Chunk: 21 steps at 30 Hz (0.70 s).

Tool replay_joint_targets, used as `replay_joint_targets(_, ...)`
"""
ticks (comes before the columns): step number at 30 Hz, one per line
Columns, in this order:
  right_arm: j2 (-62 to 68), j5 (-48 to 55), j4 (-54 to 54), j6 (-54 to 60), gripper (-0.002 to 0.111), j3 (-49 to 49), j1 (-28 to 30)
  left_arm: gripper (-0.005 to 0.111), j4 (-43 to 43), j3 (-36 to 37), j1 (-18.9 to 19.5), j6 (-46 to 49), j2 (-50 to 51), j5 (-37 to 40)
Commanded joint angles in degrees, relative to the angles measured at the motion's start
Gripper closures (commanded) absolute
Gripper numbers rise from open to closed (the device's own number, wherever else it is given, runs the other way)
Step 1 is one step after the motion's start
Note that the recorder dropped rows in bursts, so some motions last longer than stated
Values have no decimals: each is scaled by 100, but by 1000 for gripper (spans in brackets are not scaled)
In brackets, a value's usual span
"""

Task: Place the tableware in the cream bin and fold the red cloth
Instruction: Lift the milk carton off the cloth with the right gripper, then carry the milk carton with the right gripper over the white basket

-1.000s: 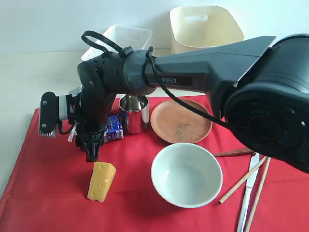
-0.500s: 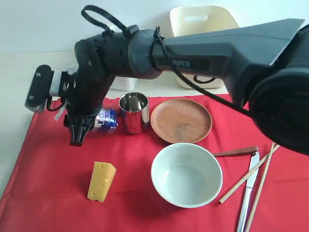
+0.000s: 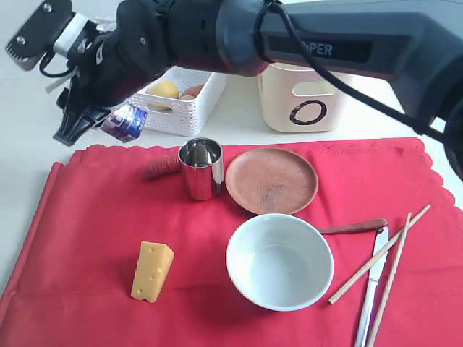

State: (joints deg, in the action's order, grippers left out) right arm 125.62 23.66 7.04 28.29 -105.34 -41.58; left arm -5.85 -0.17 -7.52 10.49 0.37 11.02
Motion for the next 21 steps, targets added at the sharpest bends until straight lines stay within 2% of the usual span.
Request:
replay_joint_targets(1, -57, -812, 3, -572, 108, -18, 317, 106, -3, 17, 25, -16, -37, -5)
replay_joint_targets(8, 168, -1942, 11, -1476, 108, -18, 715, 106, -3, 17, 25, -16, -37, -5)
replay_joint_targets(14, 463, -2567, 11, -1504, 108, -18, 962, 106, -3, 17, 25, -16, -37, -5)
replay_joint_targets(21, 546, -2844, -3, -1479, 108, -18, 962, 106, -3, 17, 25, -16, -37, -5)
